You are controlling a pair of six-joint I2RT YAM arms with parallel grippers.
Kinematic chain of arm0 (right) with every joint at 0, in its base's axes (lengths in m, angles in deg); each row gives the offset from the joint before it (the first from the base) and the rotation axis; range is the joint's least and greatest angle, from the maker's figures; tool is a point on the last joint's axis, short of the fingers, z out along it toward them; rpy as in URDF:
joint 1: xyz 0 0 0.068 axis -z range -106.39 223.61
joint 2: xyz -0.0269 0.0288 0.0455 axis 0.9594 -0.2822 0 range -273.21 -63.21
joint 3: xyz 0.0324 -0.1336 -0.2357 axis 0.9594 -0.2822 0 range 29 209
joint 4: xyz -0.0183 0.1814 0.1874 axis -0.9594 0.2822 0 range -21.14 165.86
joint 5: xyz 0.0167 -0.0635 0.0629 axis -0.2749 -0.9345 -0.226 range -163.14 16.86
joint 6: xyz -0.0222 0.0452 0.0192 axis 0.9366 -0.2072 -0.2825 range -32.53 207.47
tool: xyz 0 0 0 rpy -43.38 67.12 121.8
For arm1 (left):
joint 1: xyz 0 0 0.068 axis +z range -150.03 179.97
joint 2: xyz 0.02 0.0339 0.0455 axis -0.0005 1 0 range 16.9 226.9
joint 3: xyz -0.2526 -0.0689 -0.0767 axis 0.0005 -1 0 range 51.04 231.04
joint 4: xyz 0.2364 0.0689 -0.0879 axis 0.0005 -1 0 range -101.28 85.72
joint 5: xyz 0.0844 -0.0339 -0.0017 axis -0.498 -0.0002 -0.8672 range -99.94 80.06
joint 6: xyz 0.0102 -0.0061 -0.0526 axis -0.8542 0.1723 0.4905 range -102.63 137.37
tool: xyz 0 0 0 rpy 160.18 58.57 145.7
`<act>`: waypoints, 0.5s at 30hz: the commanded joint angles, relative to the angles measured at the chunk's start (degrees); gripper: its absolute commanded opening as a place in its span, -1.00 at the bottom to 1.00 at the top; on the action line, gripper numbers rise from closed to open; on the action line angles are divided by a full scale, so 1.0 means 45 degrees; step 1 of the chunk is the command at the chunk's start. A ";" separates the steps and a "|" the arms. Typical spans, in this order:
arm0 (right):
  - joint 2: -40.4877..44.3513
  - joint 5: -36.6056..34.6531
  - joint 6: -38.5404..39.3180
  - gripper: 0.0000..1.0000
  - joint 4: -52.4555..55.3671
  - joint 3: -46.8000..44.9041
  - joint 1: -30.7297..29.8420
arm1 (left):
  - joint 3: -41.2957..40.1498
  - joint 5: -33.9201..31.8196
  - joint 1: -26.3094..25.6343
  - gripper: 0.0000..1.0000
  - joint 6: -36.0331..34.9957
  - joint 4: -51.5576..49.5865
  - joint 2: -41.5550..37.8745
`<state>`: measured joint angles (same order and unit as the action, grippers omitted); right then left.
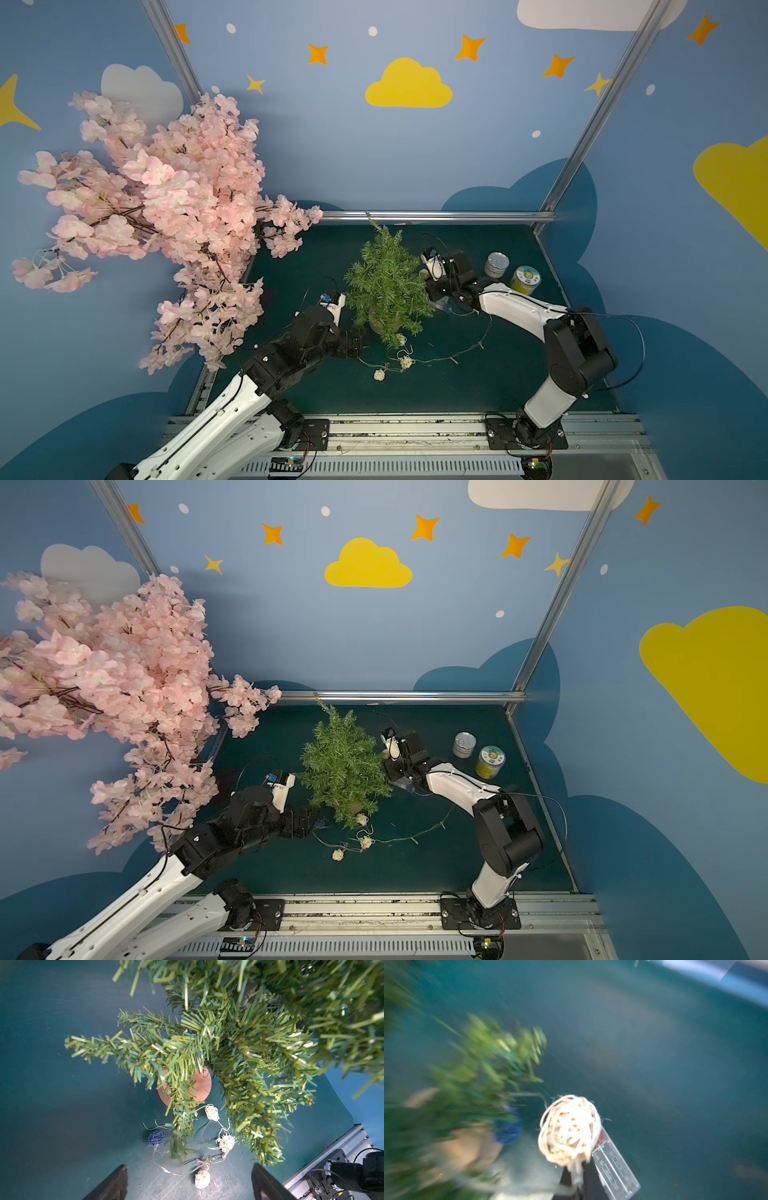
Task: Remove string lights from the small christmas tree
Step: Remove the light string from the Christmas tree.
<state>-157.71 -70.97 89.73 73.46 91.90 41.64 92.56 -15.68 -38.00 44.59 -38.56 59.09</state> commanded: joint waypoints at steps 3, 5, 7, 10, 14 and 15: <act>0.1452 0.1093 -0.0325 -1.00 0.0417 -0.0247 0.0368 | -0.0068 0.0201 0.0050 0.85 -0.0138 -0.0028 -0.0099; 0.1973 0.1332 -0.0448 -1.00 0.0586 -0.0285 0.0534 | -0.0085 0.0220 0.0082 0.85 -0.0122 0.0000 -0.0102; 0.2494 0.1684 -0.0605 -1.00 0.0722 -0.0287 0.0742 | -0.0151 0.0274 0.0080 0.85 -0.0095 0.0040 -0.0131; 0.3211 0.2005 -0.0783 -1.00 0.0937 -0.0198 0.0957 | -0.0200 0.0298 0.0080 0.85 -0.0078 0.0060 -0.0176; 0.4033 0.2399 -0.1019 -1.00 0.1223 0.0125 0.1173 | -0.0222 0.0269 0.0080 0.85 -0.0039 0.0001 -0.0319; 0.4209 0.2458 -0.1044 -1.00 0.1351 0.0260 0.1209 | -0.0242 0.0259 0.0081 0.85 -0.0046 -0.0018 -0.0332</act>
<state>-141.34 -62.18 86.27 77.59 91.35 46.54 91.90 -14.81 -37.89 44.61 -38.49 58.26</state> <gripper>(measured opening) 0.046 0.924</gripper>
